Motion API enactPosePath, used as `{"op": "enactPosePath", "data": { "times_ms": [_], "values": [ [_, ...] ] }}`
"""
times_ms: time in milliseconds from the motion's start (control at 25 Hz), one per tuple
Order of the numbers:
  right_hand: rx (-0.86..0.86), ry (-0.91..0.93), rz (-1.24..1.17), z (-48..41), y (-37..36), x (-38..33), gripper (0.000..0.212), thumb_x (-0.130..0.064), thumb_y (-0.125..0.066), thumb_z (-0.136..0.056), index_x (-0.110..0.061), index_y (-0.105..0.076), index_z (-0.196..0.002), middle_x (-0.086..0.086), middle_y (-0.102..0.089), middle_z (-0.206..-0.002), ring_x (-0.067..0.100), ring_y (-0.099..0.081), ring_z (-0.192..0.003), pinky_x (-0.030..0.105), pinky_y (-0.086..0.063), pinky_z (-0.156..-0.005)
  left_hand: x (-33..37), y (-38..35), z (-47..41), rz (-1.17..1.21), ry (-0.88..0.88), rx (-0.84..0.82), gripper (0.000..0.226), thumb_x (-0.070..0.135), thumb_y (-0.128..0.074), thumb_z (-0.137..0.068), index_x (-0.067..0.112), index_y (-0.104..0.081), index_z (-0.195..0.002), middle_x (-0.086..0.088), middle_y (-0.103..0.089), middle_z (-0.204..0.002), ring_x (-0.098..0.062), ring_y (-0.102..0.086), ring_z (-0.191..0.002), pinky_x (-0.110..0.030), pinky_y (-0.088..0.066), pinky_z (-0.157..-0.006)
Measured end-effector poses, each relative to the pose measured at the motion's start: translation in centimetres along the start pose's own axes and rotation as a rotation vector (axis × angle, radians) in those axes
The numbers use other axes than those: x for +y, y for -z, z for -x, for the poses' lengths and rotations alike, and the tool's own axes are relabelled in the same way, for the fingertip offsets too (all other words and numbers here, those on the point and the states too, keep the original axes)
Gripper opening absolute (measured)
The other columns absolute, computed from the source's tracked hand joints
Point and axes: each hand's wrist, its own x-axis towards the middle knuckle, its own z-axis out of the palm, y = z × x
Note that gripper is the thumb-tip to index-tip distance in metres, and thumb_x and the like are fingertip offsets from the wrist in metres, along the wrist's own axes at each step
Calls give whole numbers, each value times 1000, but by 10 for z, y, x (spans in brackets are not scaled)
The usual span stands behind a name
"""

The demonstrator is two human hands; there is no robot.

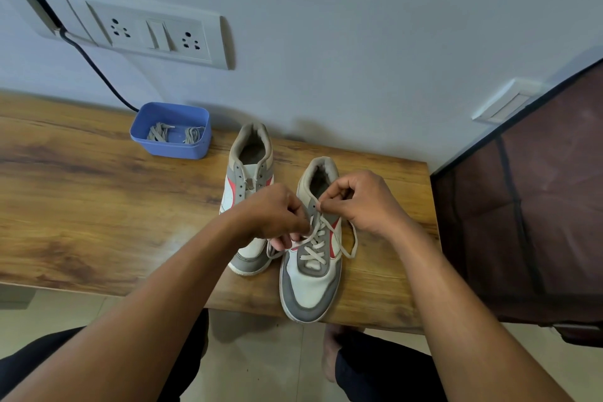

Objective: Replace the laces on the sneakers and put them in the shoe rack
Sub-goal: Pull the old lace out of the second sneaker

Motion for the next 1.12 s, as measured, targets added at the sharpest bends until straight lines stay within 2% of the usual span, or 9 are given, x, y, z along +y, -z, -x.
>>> {"op": "enactPosePath", "data": {
  "times_ms": [80,200,280,480,600,760,920,1040,1120],
  "values": [
    [-6,-1,4,0,0,-1,7,-24,-88,-81,-26,-82,-78,-6,-75,-75,8,-66,-67,32,-55,-65,-1,-1,0,-11,-16,84,18,23,-75,-92,8,-74,-82,-8,-75,-73,-17,-72,-60,-27,-58,-57],
    [4,-2,-6,-1,-1,-1,8,-28,-89,-80,-25,-82,-78,0,-77,-77,15,-67,-69,34,-53,-64,0,-1,0,-34,-34,92,14,15,-74,-92,6,-73,-81,-8,-74,-72,-20,-73,-60,-29,-61,-59],
    [-1,8,-5,-1,-2,-1,7,-26,-89,-81,-25,-82,-78,0,-76,-75,12,-64,-67,33,-51,-63,1,3,2,-29,-11,14,14,12,-72,-92,5,-72,-79,-8,-72,-70,-19,-71,-60,-27,-58,-58],
    [-4,-4,9,0,-1,-3,7,-23,-88,-82,-25,-82,-78,-9,-75,-72,2,-64,-64,27,-52,-62,-1,1,2,-56,-34,81,12,12,-72,-91,5,-74,-82,-6,-73,-69,-20,-72,-58,-25,-58,-56],
    [5,5,21,-1,-4,-4,8,-22,-88,-80,-25,-82,-76,-8,-75,-70,2,-62,-61,28,-51,-60,0,7,6,-84,-14,-86,10,8,-70,-93,-1,-72,-90,-9,-74,-74,-24,-75,-68,-25,-58,-59],
    [8,-7,31,-1,-4,-5,8,-23,-88,-79,-24,-81,-75,-6,-75,-71,5,-63,-63,30,-52,-61,-3,2,3,-80,-20,43,19,23,-73,-93,6,-72,-85,-9,-74,-72,-22,-74,-61,-31,-62,-61],
    [8,-7,31,-1,-5,-6,8,-22,-88,-80,-23,-81,-75,-7,-75,-71,5,-66,-63,31,-53,-61,-1,8,7,-91,-12,-62,16,11,-69,-95,5,-70,-80,-7,-72,-69,-19,-72,-60,-23,-57,-57],
    [0,-4,26,-1,-4,-5,8,-23,-88,-80,-23,-82,-76,-6,-75,-71,2,-64,-61,28,-51,-60,-4,5,6,-56,-33,44,16,18,-72,-93,7,-72,-82,-8,-74,-70,-21,-73,-60,-27,-58,-57],
    [-6,-8,23,-1,-4,-6,9,-25,-89,-80,-23,-81,-76,-4,-75,-71,2,-62,-60,26,-49,-59,-4,3,5,-80,-62,65,10,12,-70,-93,6,-73,-86,-7,-73,-69,-21,-73,-60,-26,-58,-56]
  ]
}}
